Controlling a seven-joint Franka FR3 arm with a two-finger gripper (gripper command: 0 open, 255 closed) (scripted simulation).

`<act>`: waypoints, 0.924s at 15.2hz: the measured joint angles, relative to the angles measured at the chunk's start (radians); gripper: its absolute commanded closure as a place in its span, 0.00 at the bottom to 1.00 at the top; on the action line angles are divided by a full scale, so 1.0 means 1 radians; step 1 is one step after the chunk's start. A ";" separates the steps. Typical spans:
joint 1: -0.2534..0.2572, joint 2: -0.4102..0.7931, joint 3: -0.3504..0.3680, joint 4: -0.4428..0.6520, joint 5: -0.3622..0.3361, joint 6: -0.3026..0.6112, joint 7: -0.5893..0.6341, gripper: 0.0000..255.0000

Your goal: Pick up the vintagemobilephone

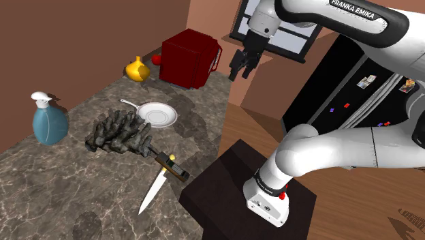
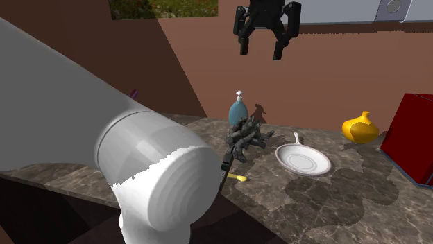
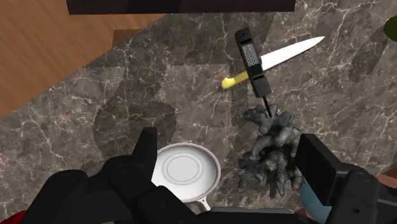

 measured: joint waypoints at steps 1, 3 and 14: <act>0.000 0.000 0.000 0.000 0.000 0.000 0.000 0.00; 0.006 -0.016 0.006 -0.052 0.004 0.047 -0.006 0.00; 0.088 -0.041 0.085 -0.437 0.062 0.516 -0.042 0.00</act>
